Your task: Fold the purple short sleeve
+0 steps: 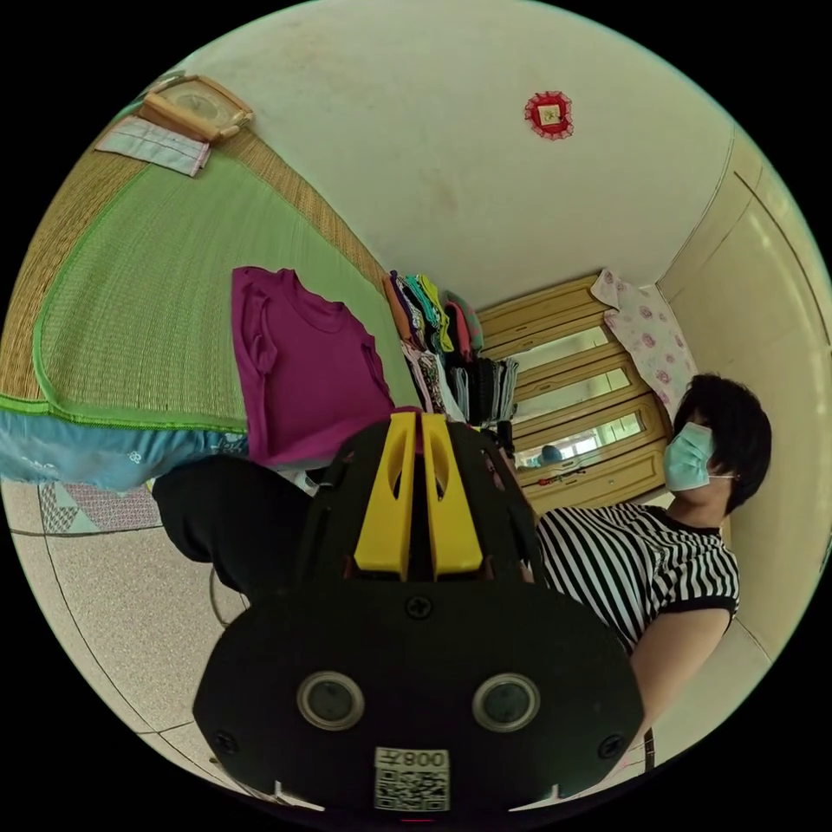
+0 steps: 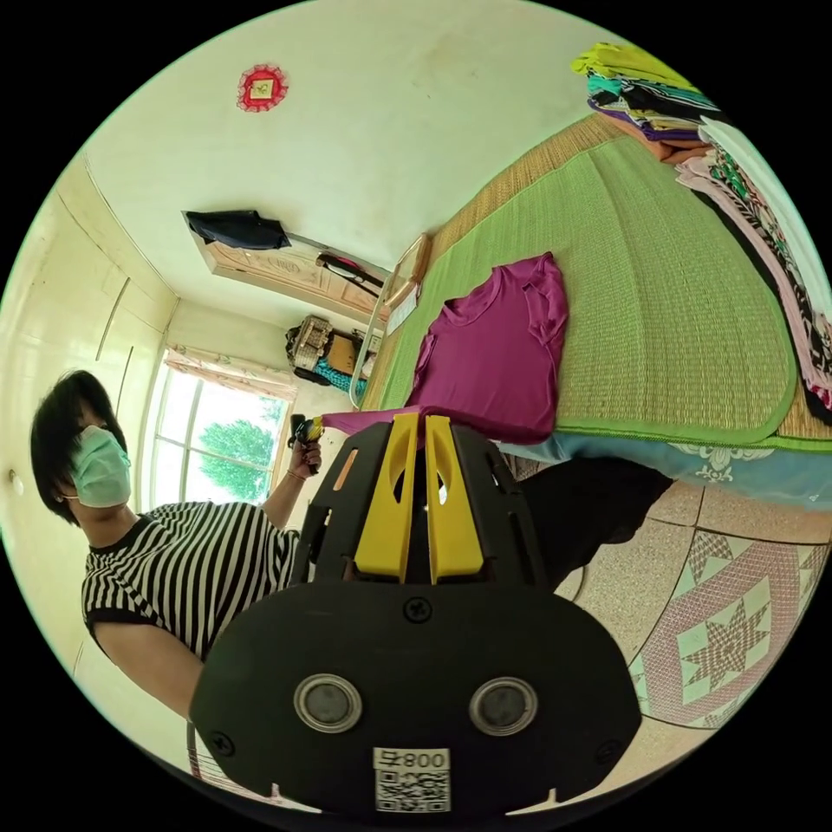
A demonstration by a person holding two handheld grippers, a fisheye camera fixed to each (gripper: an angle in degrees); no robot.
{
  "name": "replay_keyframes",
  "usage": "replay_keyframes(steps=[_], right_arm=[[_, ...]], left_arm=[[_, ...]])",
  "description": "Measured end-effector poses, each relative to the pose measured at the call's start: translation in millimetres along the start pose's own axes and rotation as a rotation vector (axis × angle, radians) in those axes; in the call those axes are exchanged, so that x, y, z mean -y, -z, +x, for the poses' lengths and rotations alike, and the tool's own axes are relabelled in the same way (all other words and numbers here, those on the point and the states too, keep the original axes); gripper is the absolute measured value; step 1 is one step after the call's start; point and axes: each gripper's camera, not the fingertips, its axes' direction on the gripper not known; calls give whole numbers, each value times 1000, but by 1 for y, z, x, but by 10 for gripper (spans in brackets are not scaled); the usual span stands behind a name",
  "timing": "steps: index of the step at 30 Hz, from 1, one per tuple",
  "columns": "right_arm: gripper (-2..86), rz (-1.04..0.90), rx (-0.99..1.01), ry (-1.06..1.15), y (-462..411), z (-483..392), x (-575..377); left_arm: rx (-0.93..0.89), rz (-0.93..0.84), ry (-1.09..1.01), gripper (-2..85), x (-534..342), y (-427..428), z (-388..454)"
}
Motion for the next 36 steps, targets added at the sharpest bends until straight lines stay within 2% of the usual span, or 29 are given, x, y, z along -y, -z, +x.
replay_keyframes(steps=[10, 21, 36], right_arm=[[10, -12, -28, 2, -40, 42, 117], [11, -108, -56, -122, -138, 151, 248], [12, -145, -15, -207, -236, 247, 342]], left_arm=[[5, 48, 24, 8, 130, -30, -43], [48, 54, 142, 9, 273, -86, -121], [90, 64, 249, 10, 418, -160, -199]])
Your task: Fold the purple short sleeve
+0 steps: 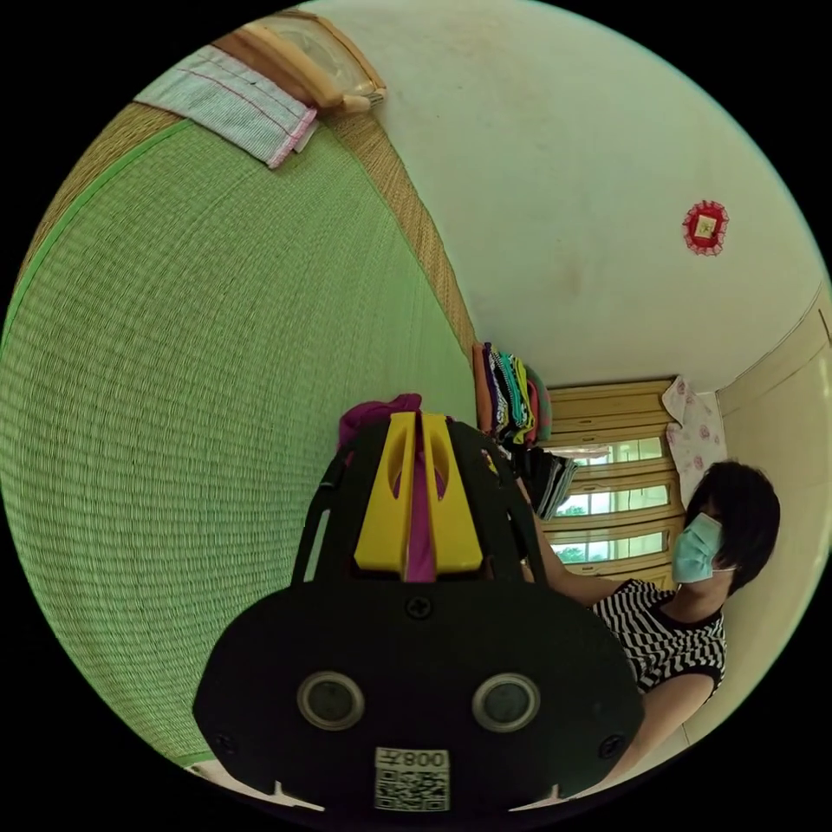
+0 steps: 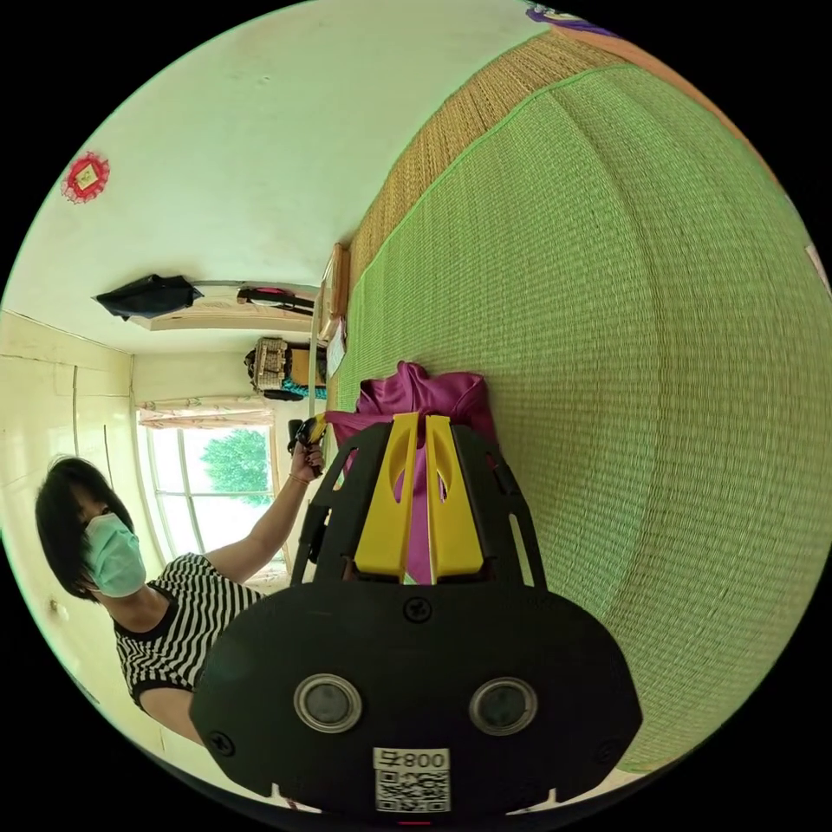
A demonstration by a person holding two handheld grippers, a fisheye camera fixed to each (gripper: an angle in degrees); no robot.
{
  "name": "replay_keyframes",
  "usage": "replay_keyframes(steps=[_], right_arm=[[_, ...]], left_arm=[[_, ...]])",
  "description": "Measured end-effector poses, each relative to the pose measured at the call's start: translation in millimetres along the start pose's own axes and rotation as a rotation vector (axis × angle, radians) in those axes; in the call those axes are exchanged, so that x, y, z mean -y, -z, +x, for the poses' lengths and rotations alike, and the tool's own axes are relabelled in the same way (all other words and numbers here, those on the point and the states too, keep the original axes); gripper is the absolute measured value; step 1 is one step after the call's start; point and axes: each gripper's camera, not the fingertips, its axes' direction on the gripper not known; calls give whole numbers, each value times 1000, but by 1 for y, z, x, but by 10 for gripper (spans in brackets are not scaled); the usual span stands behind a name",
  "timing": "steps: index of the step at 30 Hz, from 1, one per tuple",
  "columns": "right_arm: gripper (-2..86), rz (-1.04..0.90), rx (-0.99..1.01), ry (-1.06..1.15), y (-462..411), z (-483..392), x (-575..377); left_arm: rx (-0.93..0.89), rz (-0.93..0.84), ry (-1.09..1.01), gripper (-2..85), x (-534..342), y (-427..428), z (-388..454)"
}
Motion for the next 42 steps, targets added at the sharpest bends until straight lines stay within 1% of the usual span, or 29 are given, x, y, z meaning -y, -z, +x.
replay_keyframes(steps=[3, 7, 11, 14, 16, 17, 20, 22, 25, 27, 31, 33, 36, 42], right_arm=[[13, 10, 28, -6, -11, 7, 12], [13, 4, 20, -30, -27, 18, 23], [14, 40, 61, -75, -40, 30, 28], [14, 69, 49, -93, -46, 29, 26], [12, 104, 26, -98, -45, 25, 21], [10, 120, 12, -96, -45, 21, 18], [5, 137, -49, -38, -57, -8, 7], [3, 102, -119, 29, -79, -39, 1], [1, 3, -251, 129, -131, -86, -2], [1, -70, -325, 198, -175, -116, 3], [1, -146, -459, 241, -230, -141, 18], [1, -148, -508, 246, -251, -151, 27], [0, -138, -528, 252, -266, -162, 38], [0, -99, -567, 262, -278, -187, 59]], left_arm=[[-29, 31, 17, 11, 21, -12, -3], [-14, 39, 55, 17, 47, -32, -3], [-13, 78, 82, 27, 64, -44, 1], [-13, 151, 72, 32, 73, -46, 15], [43, 160, 32, 30, 79, -52, 36], [58, 147, 19, 29, 80, -56, 43], [100, 16, -76, 22, 87, -94, 80], [132, -99, -147, 15, 92, -134, 107], [179, -210, -204, 8, 107, -181, 133], [191, -236, -222, 6, 118, -203, 146], [262, -282, -259, 3, 145, -241, 176], [297, -304, -263, 3, 156, -255, 187], [352, -330, -267, 2, 173, -272, 202], [399, -322, -287, 2, 205, -293, 233]])
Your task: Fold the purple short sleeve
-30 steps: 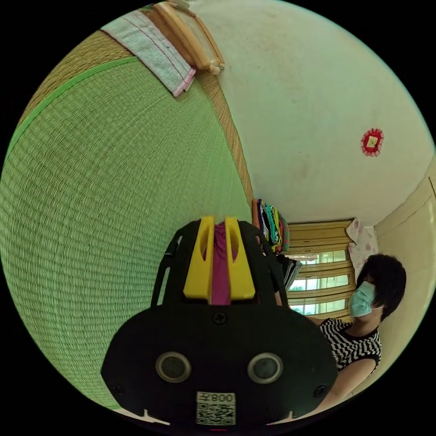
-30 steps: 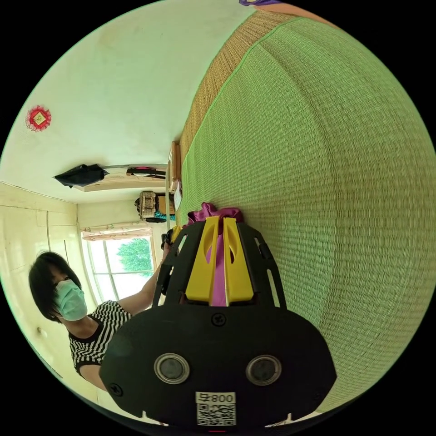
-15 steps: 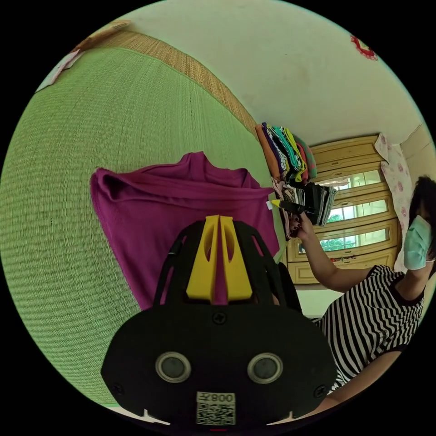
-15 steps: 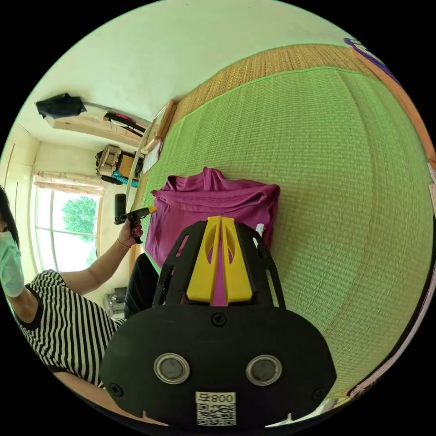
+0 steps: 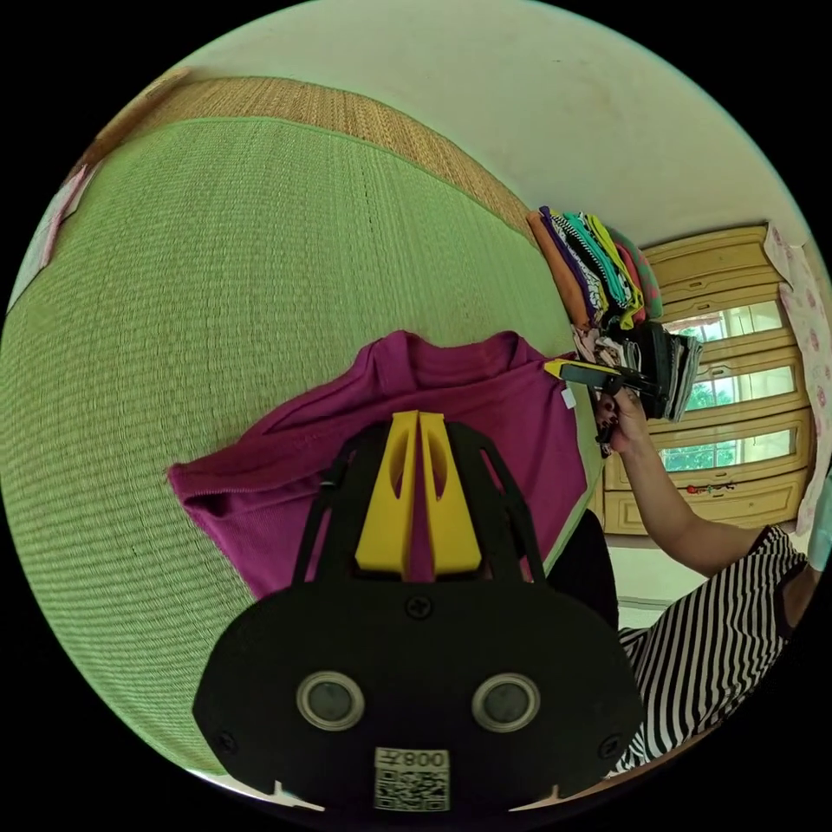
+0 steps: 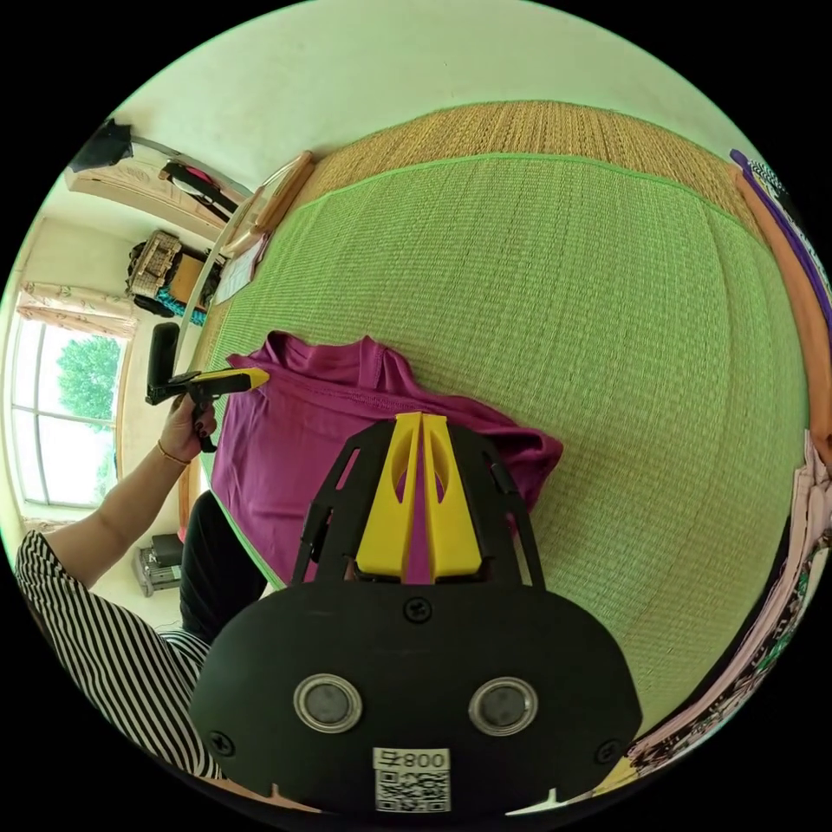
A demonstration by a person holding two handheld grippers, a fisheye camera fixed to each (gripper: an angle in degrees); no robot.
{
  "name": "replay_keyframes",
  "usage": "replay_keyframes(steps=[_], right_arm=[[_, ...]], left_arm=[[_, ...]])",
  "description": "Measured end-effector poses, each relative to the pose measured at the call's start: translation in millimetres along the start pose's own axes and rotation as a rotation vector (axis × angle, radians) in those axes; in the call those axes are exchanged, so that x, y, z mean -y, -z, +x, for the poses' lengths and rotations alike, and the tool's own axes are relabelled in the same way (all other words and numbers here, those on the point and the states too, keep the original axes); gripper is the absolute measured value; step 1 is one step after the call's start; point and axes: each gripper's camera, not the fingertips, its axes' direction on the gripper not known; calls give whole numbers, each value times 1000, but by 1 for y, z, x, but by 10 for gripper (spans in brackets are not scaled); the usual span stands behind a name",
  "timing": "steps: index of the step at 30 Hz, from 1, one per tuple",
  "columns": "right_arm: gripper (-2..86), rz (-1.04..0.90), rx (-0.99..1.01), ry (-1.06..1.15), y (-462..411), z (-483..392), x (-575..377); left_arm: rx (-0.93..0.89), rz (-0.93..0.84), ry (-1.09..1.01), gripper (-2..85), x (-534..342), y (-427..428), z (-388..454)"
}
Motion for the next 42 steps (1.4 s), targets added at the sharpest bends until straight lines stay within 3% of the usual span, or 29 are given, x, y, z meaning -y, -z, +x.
replay_keyframes(steps=[9, 14, 17, 26, 29, 32, 42], right_arm=[[1, 77, -7, -5, 23, -22, 21], [1, 137, 4, 50, 40, -49, -15], [1, 109, 21, 70, 37, -59, -31], [1, 20, 12, 57, 11, -67, -41], [1, -1, 4, 72, 5, -74, -39], [1, -5, -6, 82, 3, -82, -33], [1, -1, -11, 108, 10, -92, -24]], left_arm=[[6, 126, -36, 1, 31, 24, 39], [7, 75, -102, 2, 24, 17, 66], [67, 28, -64, 2, 30, 10, 64], [83, 171, -22, 1, 55, 40, 69], [44, 59, -86, 1, 52, 22, 84], [166, -26, -85, 2, 56, 3, 90], [189, 104, -68, 1, 89, 32, 88]])
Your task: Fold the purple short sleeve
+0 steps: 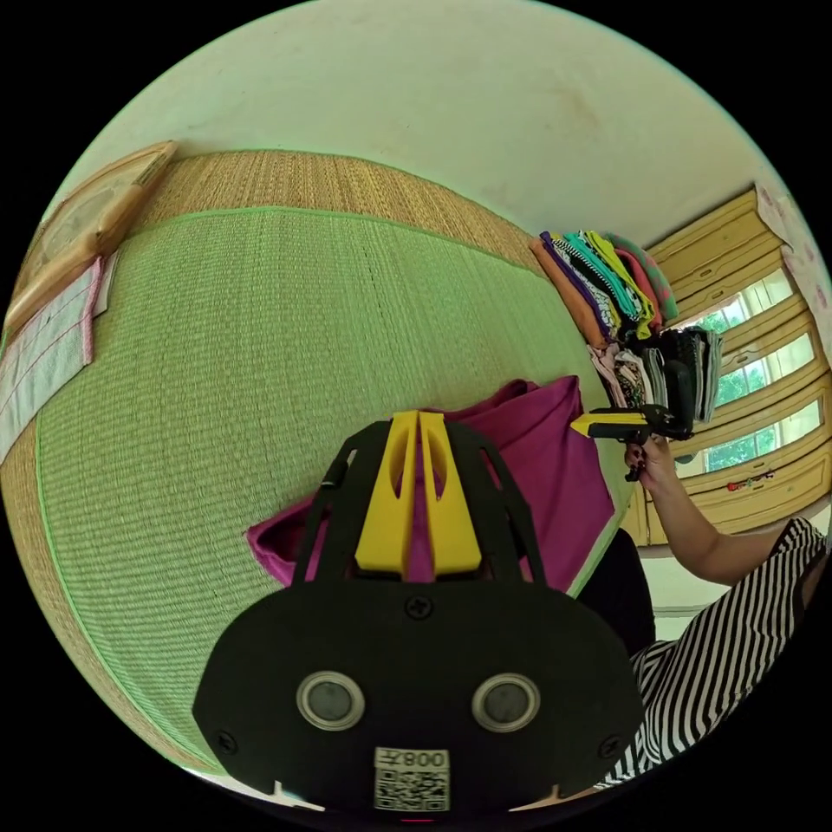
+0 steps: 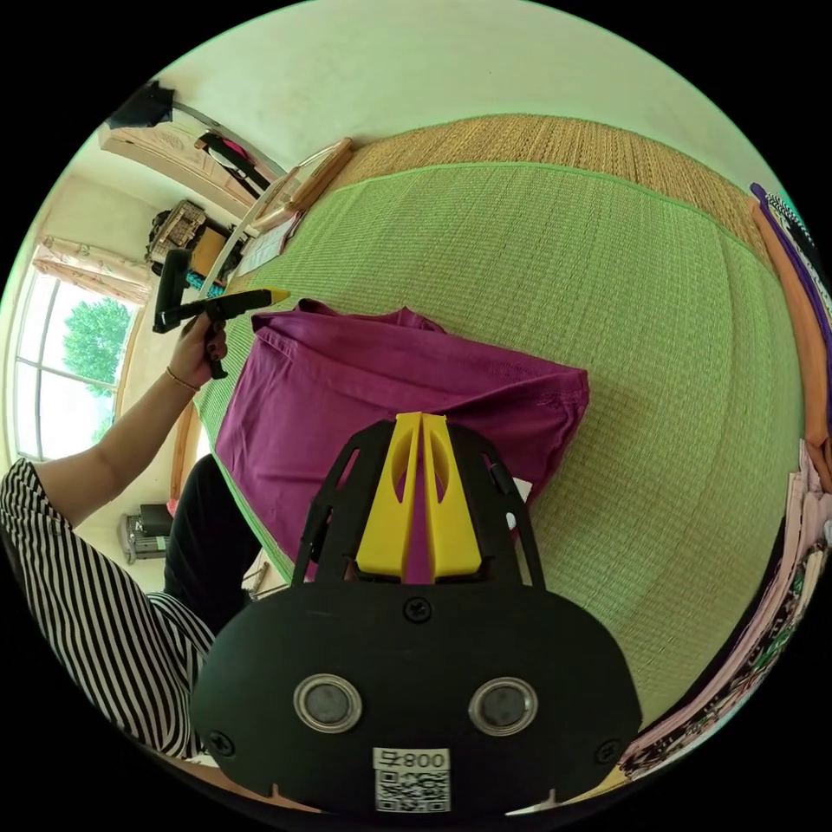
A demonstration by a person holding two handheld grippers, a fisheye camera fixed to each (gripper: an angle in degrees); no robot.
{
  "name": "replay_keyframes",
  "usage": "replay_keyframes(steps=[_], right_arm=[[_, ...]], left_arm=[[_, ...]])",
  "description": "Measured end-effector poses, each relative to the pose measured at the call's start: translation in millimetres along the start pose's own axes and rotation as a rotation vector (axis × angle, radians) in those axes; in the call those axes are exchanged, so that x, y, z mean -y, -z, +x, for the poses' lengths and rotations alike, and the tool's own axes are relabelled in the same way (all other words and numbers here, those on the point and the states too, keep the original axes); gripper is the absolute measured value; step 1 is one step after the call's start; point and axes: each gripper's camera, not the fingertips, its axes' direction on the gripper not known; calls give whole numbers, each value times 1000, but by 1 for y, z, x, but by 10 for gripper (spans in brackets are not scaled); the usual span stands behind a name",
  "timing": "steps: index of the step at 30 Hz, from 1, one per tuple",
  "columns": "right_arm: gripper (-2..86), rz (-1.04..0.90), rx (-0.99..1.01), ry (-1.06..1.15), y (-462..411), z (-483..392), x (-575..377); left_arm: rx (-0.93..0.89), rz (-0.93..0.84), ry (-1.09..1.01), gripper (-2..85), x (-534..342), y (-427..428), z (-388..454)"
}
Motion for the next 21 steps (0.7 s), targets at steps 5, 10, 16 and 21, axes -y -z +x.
replay_keyframes(steps=[5, 10, 16, 21], right_arm=[[1, -15, -74, -4, 5, 3, -20], [1, -21, -63, -11, 3, 12, -21], [1, -56, -118, 20, -12, 8, -1], [2, -13, -85, -2, -12, 23, 0]], left_arm=[[-51, -27, -23, 2, -32, 3, 5], [-83, -128, 50, 2, -70, -22, -13], [-86, -105, 70, 2, -69, -30, -29], [-61, -61, 63, 2, -67, -30, -38]])
